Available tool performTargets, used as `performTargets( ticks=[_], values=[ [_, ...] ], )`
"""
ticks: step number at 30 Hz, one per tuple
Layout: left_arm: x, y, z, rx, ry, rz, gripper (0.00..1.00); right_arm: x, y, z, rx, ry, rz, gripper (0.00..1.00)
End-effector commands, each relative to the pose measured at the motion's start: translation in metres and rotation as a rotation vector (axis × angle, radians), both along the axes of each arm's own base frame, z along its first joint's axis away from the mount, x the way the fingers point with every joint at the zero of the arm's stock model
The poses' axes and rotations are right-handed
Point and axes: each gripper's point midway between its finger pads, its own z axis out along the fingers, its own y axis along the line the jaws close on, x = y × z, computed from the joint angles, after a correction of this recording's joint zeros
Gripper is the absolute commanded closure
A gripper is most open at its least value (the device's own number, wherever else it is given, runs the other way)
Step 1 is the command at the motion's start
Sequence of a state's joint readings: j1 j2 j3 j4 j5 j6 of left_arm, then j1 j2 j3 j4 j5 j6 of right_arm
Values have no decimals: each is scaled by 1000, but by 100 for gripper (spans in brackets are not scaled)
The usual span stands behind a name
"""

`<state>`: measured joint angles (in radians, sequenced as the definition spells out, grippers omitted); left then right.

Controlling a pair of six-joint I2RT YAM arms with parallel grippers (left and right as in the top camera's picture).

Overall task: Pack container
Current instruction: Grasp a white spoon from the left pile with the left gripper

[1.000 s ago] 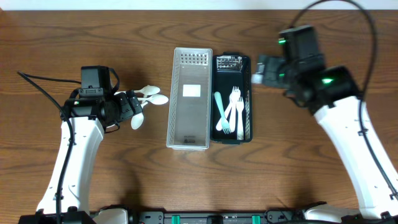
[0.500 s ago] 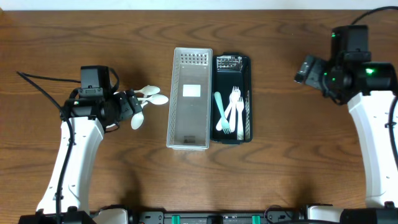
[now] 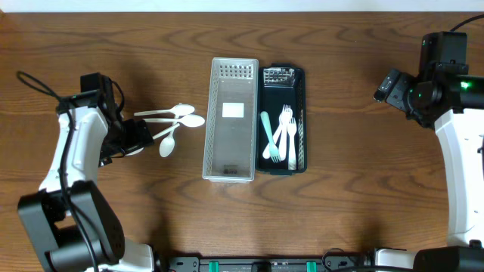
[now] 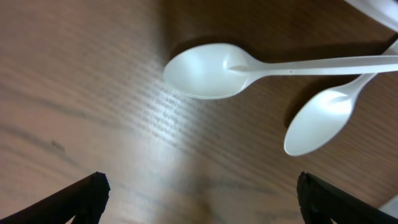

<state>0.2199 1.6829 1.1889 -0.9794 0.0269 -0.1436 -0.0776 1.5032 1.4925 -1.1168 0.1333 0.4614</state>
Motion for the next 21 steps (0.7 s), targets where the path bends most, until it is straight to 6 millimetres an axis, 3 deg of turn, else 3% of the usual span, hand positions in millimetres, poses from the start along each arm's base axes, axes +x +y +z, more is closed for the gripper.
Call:
performTargets(
  ticks=[1, 3, 7, 10, 13, 14, 21],
  values=[
    [13, -10, -5, -54, -21, -116, 1, 0, -9, -6, -29, 24, -10, 1],
    [21, -25, -7, -130, -55, -156, 1, 1, -9, -7, -29, 27, -10, 1],
    [29, -36, -8, -139, -77, -198, 1, 1, -9, -8, -29, 29, -10, 1],
    [31, -24, -9, -39, -65, -216, 1, 1, -9, -8, -28, 29, -9, 1],
    [37, -10, -11, 44, -68, -317, 21, 0, -9, -8, -28, 34, -9, 1],
    [42, -9, -11, 53, -83, -381, 23, 0, -9, -9, -28, 35, -9, 1],
    [65, -9, -11, 88, -161, -623, 24, -1, -8, -11, -28, 41, -9, 1]
  ],
)
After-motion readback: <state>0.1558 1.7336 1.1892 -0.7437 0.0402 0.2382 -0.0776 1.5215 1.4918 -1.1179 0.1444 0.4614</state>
